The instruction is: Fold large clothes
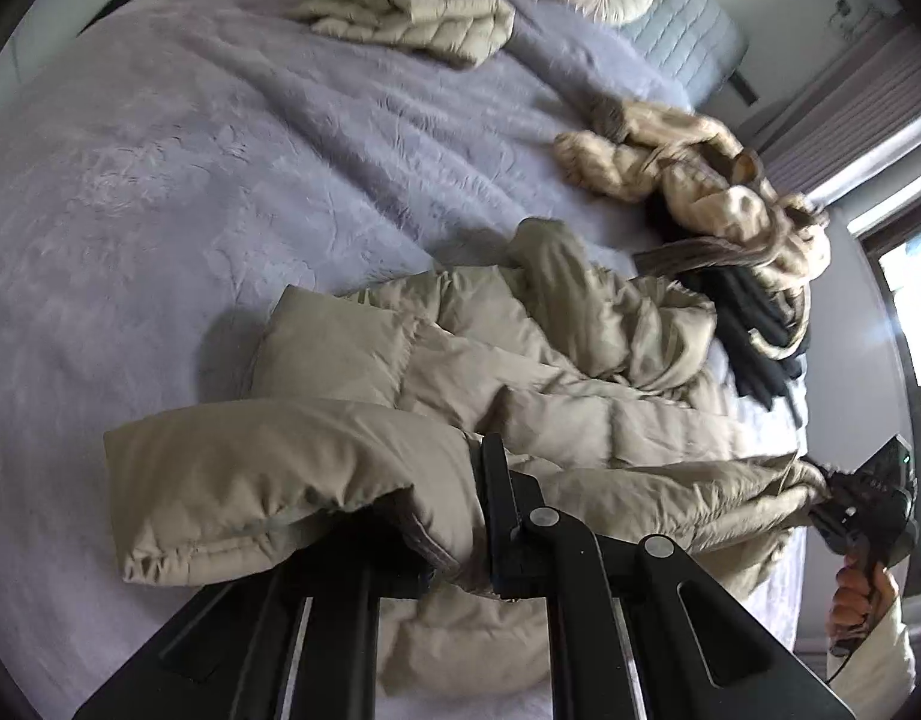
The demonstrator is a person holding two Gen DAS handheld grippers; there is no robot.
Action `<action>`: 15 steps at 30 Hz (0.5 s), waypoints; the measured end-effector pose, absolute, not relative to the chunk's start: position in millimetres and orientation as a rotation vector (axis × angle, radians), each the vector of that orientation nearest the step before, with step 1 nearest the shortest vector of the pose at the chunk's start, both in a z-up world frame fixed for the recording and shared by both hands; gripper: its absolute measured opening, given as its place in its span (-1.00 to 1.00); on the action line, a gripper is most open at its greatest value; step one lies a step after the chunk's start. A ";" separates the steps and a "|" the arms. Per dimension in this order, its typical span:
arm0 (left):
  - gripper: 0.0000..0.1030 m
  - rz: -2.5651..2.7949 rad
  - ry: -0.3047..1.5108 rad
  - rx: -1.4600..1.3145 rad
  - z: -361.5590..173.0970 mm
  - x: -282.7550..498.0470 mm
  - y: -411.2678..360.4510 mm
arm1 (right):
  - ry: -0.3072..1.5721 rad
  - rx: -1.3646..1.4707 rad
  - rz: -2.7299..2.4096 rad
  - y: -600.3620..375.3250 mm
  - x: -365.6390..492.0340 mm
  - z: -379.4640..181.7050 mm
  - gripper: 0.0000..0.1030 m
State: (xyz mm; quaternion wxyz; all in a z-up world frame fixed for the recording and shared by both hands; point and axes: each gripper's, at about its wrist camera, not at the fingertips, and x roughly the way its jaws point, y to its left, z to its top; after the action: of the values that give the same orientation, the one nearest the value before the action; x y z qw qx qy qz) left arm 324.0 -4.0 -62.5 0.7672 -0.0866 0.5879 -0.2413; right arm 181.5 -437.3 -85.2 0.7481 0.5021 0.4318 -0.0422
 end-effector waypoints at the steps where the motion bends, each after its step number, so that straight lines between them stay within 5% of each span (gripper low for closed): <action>1: -0.72 -0.531 1.295 -0.169 -66.7 330.3 -7.2 | 0.948 1.098 -0.102 -438.5 184.8 -88.0 -0.83; 3: -0.59 -0.540 1.320 -0.148 -68.5 335.0 -9.4 | 0.960 1.099 -0.125 -439.9 192.6 -93.4 -0.83; 7: 0.21 -0.554 1.282 -0.068 -51.7 332.0 -2.6 | 0.993 1.104 -0.158 -445.5 201.7 -102.5 -0.83; 9: 0.38 -0.548 1.249 -0.029 -40.1 331.3 4.1 | 1.009 1.098 -0.166 -447.1 204.7 -105.0 -0.77; 13: 0.39 -0.503 1.200 0.027 -27.9 330.9 12.6 | 1.043 1.067 -0.183 -446.4 213.1 -102.1 -0.58; 15: 0.39 -0.471 1.166 0.046 -24.7 328.5 13.9 | 1.046 1.042 -0.170 -443.9 217.2 -94.0 -0.15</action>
State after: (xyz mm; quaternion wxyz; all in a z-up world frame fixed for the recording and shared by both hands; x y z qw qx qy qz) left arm 328.5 13.9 -24.7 0.8085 0.0213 0.5453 -0.2205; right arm 217.2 -443.9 -94.0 0.7364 0.4742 0.4763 -0.0775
